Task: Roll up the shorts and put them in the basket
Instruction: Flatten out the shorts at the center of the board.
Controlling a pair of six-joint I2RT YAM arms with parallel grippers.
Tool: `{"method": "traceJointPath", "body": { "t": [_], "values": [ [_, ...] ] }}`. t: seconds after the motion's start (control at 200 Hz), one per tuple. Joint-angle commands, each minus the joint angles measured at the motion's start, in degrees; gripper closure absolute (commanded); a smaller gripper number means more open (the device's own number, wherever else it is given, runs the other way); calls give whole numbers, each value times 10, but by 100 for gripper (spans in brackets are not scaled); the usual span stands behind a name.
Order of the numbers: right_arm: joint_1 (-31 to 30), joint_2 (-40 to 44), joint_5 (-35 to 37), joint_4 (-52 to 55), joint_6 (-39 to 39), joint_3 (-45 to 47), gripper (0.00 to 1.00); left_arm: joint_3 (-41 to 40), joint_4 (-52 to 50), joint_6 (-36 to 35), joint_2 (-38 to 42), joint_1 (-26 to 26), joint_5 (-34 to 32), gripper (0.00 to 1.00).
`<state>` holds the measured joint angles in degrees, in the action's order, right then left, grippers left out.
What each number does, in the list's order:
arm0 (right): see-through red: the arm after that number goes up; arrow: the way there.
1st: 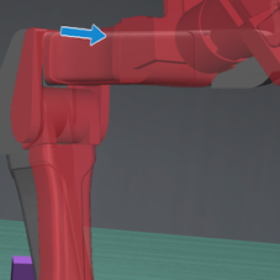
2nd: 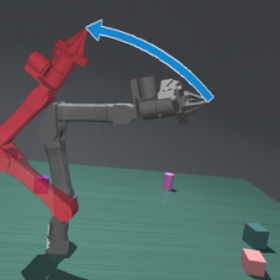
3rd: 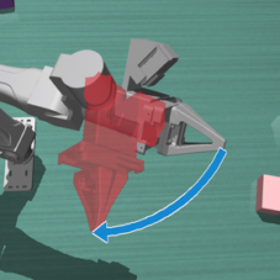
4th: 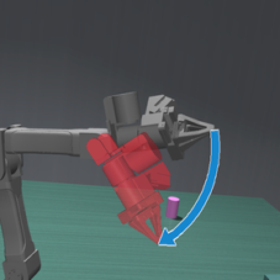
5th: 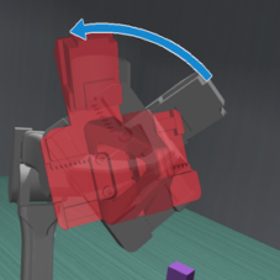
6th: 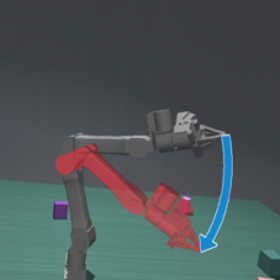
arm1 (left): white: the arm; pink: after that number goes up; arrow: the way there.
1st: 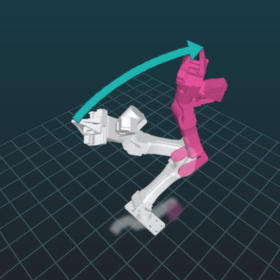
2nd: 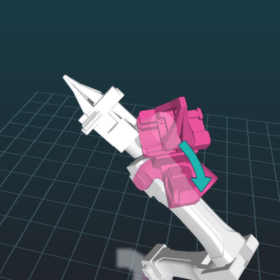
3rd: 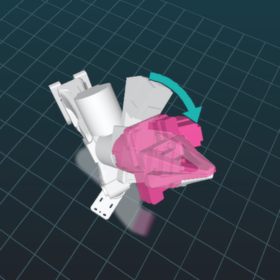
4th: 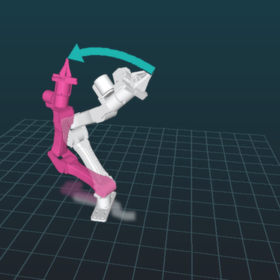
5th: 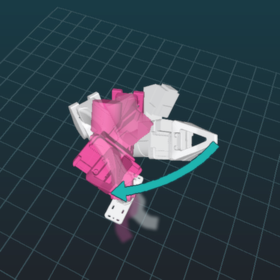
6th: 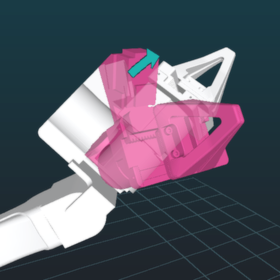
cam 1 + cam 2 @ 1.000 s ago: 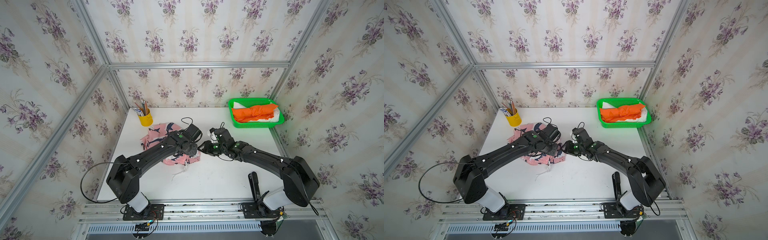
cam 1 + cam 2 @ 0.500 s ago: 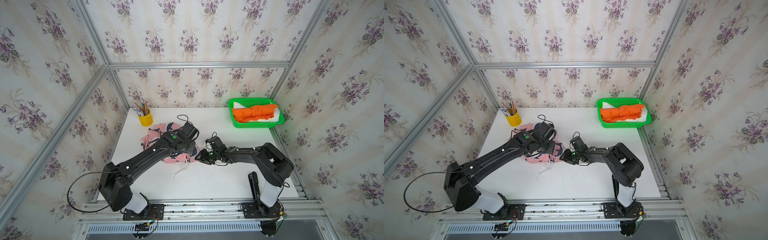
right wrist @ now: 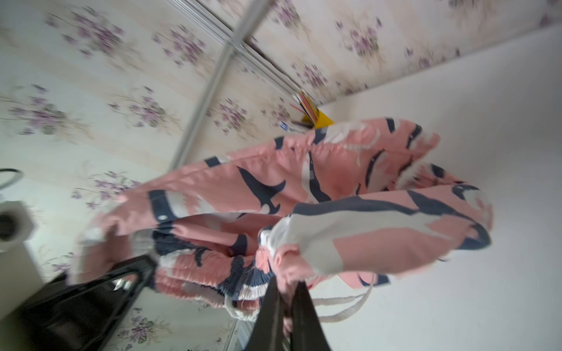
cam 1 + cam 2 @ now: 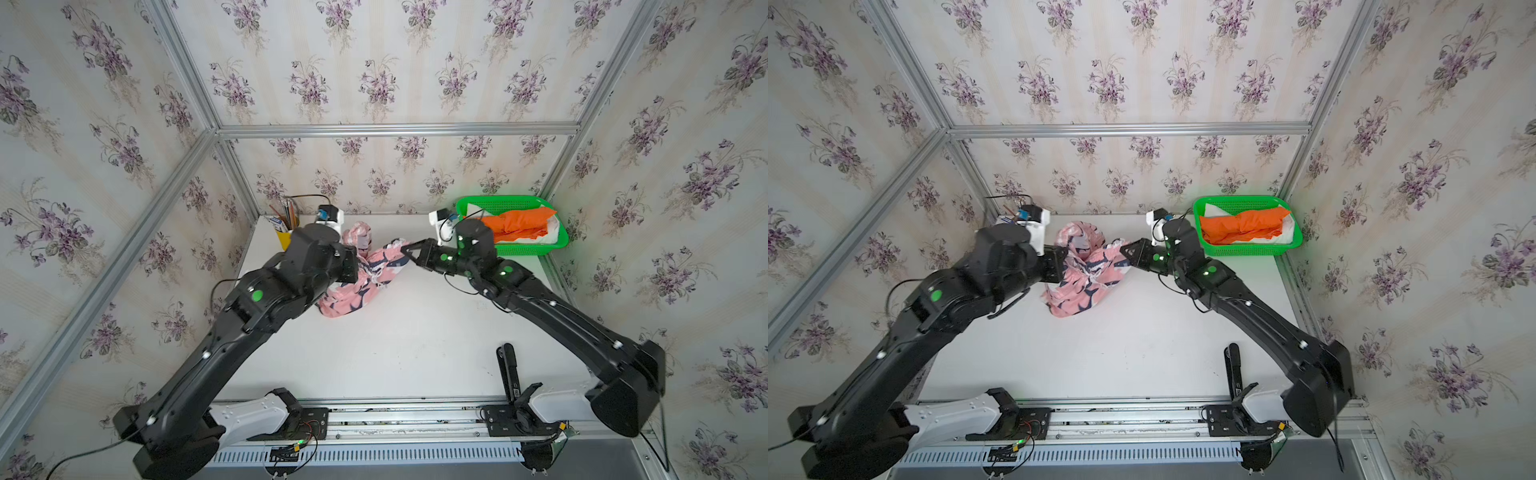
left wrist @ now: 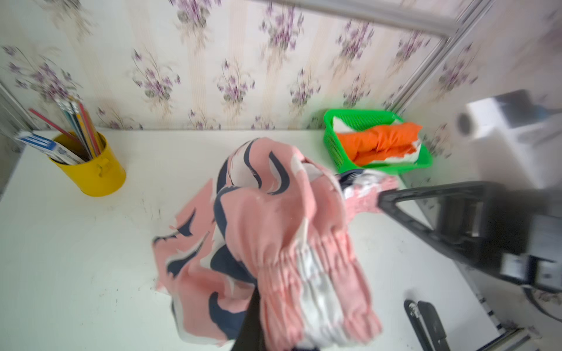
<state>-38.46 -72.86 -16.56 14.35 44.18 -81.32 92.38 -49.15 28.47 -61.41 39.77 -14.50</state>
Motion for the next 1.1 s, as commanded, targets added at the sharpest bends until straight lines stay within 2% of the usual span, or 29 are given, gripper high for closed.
{"method": "traceJointPath", "body": {
  "t": [0.0,0.085,0.155,0.215,0.305,0.375,0.445,0.51,0.66,0.74,0.81,0.875,0.935,1.009,1.094],
  "values": [
    [1,23,70,122,-57,-106,100,54,14,-38,16,0,-53,100],
    [0,11,83,161,-79,-201,100,121,2,-60,1,0,-67,100],
    [1,-4,108,172,-92,-242,100,156,-8,-62,-26,0,-93,99],
    [3,-14,144,164,-103,-245,100,161,-6,-52,-51,1,-127,98],
    [29,-34,192,130,-115,-227,100,123,55,-60,-80,-1,-179,98],
    [79,-54,181,70,-113,-189,100,109,93,-66,-117,-13,-210,97],
    [136,-91,149,25,-98,-176,100,128,96,-38,-162,-52,-181,98],
    [165,-134,126,-4,-93,-201,100,158,110,-19,-210,-92,-133,98],
    [196,-242,97,34,-104,-398,100,309,102,-10,-299,-148,-30,99],
    [197,-277,96,75,-110,-500,100,381,85,-13,-323,-153,-12,98],
    [197,-275,88,102,-113,-526,100,402,70,-12,-323,-153,-5,98],
    [197,-239,79,113,-112,-477,100,378,59,-12,-301,-154,10,97],
    [197,-171,70,88,-109,-357,100,317,50,1,-265,-153,22,97],
    [196,-62,62,27,-90,-151,100,175,75,25,-192,-153,45,95],
    [192,45,50,14,-70,45,100,-8,100,70,-99,-153,63,94]
  ]
}}
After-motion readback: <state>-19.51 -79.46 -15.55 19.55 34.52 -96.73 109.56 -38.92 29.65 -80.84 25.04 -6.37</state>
